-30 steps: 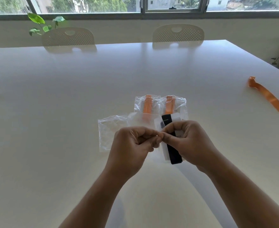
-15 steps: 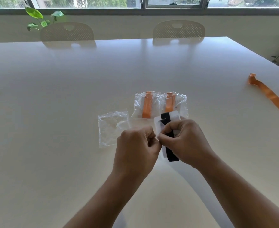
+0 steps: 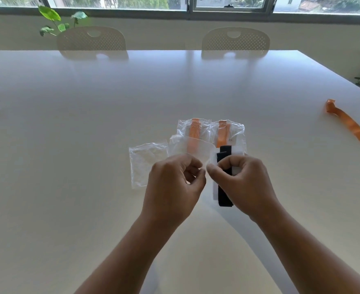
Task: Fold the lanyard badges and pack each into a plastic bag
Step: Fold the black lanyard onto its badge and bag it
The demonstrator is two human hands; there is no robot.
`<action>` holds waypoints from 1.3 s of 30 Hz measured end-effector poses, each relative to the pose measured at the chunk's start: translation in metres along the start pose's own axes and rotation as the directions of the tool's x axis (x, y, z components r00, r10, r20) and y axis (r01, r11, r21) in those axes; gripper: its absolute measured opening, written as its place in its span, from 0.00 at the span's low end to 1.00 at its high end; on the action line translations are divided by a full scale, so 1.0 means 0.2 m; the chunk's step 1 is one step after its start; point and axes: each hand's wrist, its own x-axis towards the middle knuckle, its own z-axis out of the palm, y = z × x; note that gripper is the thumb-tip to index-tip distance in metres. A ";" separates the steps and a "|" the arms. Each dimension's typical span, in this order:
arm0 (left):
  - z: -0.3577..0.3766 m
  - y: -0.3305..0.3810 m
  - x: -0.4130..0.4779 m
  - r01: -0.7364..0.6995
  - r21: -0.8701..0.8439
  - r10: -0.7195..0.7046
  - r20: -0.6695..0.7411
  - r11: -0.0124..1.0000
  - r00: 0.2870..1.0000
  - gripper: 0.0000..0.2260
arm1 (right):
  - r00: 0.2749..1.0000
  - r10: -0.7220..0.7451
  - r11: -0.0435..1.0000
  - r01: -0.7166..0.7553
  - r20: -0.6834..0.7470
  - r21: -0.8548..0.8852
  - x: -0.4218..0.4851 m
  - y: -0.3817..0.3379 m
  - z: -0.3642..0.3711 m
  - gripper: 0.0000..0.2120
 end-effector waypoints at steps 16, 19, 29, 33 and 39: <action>-0.07 0.02 0.02 -0.028 0.220 0.074 -0.204 0.975 0.976 0.03 | 0.998 0.041 0.982 -0.032 0.045 -0.187 0.00 0.03 0.00 0.09; -0.07 0.01 0.02 -0.108 0.184 0.123 -0.074 0.977 0.990 0.03 | 0.999 0.016 0.984 -0.010 0.031 -0.179 0.01 0.03 0.00 0.12; -0.08 -0.01 0.04 -0.096 0.188 0.122 -0.135 0.978 0.983 0.04 | 0.991 0.059 0.991 -0.044 0.121 -0.123 0.00 0.01 -0.02 0.10; -0.08 -0.02 0.05 -0.203 0.230 0.208 0.003 0.952 0.978 0.08 | 0.984 0.136 0.990 -0.138 0.116 0.009 0.01 0.01 -0.02 0.08; -0.09 -0.04 0.04 -0.297 0.253 0.245 0.217 0.921 0.945 0.08 | 0.981 0.178 0.968 -0.188 0.073 0.165 0.01 -0.01 -0.04 0.09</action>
